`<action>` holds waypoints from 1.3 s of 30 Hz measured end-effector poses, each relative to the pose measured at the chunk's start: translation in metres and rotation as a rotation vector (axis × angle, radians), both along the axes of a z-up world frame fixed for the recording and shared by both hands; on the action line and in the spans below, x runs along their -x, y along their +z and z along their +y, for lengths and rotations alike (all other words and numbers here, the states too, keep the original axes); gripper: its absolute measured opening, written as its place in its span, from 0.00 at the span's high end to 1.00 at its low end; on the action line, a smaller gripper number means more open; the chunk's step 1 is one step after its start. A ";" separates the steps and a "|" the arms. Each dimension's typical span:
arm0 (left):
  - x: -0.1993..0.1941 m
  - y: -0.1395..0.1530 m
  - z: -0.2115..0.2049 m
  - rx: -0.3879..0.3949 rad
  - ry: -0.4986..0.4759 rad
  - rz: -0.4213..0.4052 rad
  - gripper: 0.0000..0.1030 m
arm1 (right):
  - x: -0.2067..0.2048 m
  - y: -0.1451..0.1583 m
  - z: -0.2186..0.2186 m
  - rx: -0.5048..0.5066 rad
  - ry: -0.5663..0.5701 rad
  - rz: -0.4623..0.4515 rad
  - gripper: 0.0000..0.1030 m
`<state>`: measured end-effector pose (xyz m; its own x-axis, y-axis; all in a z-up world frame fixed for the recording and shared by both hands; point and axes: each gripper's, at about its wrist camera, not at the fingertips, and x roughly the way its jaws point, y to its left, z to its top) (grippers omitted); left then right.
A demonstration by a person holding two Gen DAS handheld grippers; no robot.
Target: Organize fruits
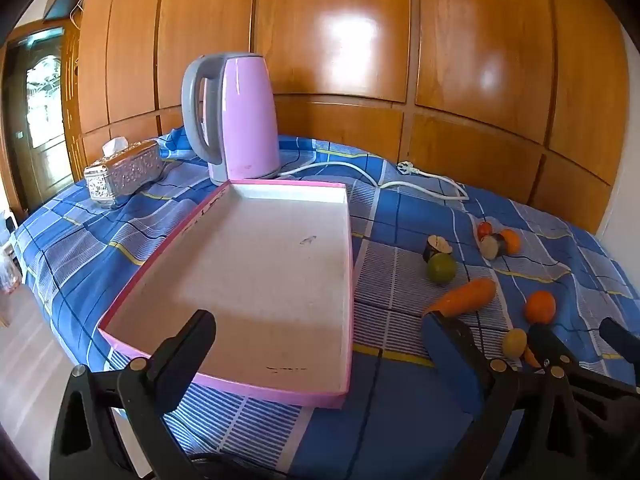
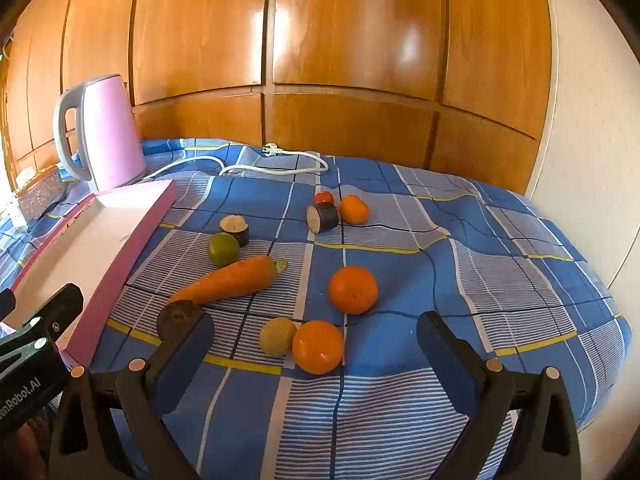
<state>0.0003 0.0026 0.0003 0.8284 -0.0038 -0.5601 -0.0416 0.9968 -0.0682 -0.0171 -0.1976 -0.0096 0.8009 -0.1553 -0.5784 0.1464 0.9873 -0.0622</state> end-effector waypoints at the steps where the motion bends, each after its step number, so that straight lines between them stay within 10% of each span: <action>1: -0.001 -0.001 0.001 -0.003 0.004 0.012 0.00 | 0.000 0.000 0.000 -0.001 -0.001 0.000 0.00; 39: -0.001 -0.007 -0.007 -0.013 -0.002 0.014 0.00 | -0.006 0.000 -0.005 -0.011 0.007 -0.015 0.00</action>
<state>0.0010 -0.0044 -0.0062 0.8202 0.0019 -0.5720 -0.0403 0.9977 -0.0545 -0.0112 -0.2022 -0.0094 0.8108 -0.1429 -0.5676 0.1401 0.9889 -0.0488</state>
